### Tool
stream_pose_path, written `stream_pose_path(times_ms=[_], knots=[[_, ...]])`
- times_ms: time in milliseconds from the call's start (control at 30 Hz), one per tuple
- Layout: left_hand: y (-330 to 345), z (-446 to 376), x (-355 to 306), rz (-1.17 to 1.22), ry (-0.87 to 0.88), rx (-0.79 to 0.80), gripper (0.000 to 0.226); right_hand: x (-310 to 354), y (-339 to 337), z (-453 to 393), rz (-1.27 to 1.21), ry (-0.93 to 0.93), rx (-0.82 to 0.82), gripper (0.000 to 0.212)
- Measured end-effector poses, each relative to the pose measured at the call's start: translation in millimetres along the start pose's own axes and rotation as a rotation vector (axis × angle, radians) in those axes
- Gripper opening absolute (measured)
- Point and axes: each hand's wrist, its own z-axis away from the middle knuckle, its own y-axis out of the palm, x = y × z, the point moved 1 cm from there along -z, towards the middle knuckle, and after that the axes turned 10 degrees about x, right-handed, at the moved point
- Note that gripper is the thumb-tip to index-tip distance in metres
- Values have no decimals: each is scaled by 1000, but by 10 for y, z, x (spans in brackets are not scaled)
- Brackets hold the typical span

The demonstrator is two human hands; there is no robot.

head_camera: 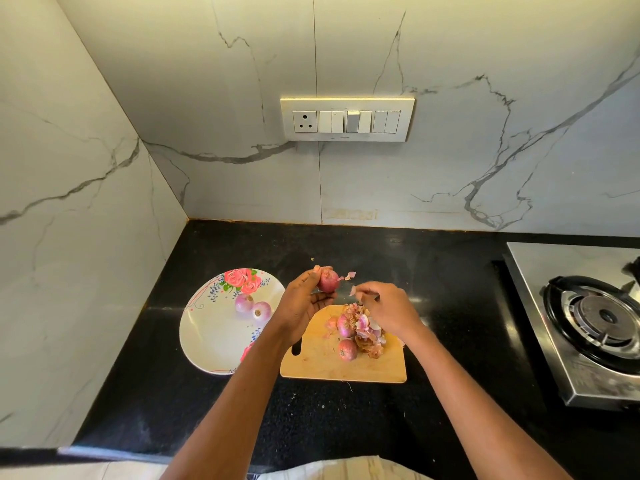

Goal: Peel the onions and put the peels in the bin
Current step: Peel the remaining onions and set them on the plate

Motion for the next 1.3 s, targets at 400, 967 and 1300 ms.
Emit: stream_pose_path(times_ms=[400,967,1300], knots=[[-33,-12,8,-60,30,-17,24,411,-94,12,-246,-269,-103,25],[104,29,-54,-55,114,38,32,432,-76,-84,-375,-227,-187,15],[175,3,-148,193,-86,82,47,534,-259,-56,-302,-308,-181,8]])
